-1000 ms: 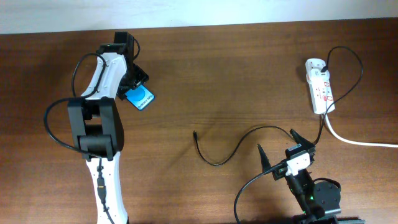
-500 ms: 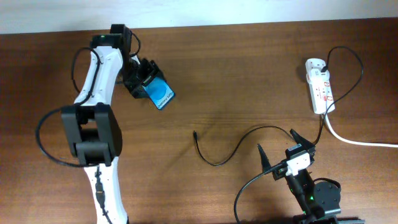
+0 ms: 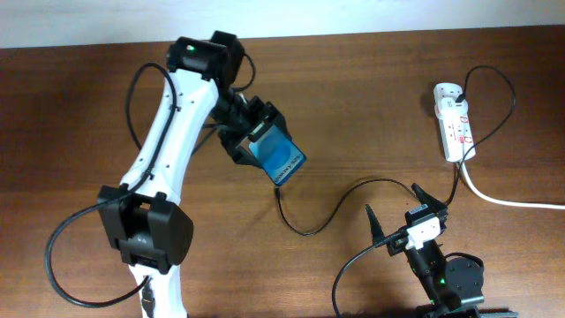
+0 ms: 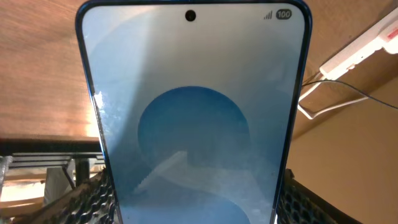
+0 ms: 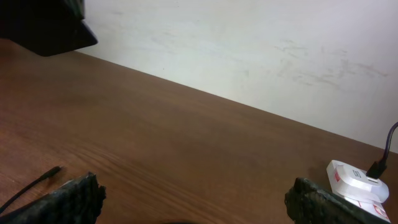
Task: Plug charger to phone and switch on socket
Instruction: 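Lift the phone with the left gripper and raise it upright, then grasp the black cable connector end with the right gripper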
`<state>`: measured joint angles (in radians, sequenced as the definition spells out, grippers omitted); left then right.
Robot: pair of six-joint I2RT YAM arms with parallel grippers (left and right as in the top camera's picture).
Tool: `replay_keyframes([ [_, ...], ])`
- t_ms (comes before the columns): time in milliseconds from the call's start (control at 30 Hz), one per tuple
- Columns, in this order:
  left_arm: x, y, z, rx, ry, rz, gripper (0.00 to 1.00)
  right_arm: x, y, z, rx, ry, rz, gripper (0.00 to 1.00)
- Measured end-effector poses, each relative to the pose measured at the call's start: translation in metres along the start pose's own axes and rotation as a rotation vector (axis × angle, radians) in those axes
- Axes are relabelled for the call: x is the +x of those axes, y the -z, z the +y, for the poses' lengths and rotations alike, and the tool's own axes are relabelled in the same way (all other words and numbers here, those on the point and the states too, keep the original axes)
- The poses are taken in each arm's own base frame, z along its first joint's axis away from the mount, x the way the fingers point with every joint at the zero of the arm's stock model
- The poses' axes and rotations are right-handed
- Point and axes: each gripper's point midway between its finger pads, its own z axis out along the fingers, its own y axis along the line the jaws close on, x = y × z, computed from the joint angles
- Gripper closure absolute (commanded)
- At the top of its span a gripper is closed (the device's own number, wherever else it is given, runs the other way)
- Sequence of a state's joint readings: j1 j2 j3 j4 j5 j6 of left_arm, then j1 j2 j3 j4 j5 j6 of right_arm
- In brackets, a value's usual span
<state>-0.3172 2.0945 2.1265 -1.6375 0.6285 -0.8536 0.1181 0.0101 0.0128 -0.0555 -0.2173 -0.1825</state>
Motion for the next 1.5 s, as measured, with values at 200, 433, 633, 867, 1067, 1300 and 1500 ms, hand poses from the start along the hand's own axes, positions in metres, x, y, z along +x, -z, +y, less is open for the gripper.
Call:
replay_keyframes([
  [200, -0.02, 0.02, 0.006, 0.072, 0.102, 0.0, 1.0, 0.0, 0.0, 0.0, 0.0, 0.001, 0.0, 0.02],
  [433, -0.028, 0.043, 0.017, 0.155, 0.158, 0.059, 1.0, 0.0, 0.0, 0.0, 0.0, 0.0, 0.0, 0.02],
  [633, -0.024, 0.041, 0.014, 0.159, 0.081, 0.065, 1.0, 0.0, 0.0, 0.0, 0.0, 0.0, 0.0, 0.02],
  [867, -0.025, 0.041, 0.015, 0.154, 0.078, 0.059, 1.0, 0.0, 0.0, 0.0, 0.0, 0.0, 0.0, 0.02],
  [1067, -0.077, 0.04, 0.064, -0.176, 0.219, -0.31, 1.0, -0.003, 0.0, 0.01, -0.057, -0.227, -0.008, 0.02],
  [1300, -0.104, 0.049, 0.063, -0.231, 0.205, -0.503, 1.0, -0.018, 0.014, 0.066, -0.415, -0.942, 0.101, 0.02],
  [1500, -0.109, 0.046, 0.046, -0.166, 0.172, -0.512, 1.0, -0.029, 0.005, 0.071, -0.463, -0.903, 0.151, 0.01],
])
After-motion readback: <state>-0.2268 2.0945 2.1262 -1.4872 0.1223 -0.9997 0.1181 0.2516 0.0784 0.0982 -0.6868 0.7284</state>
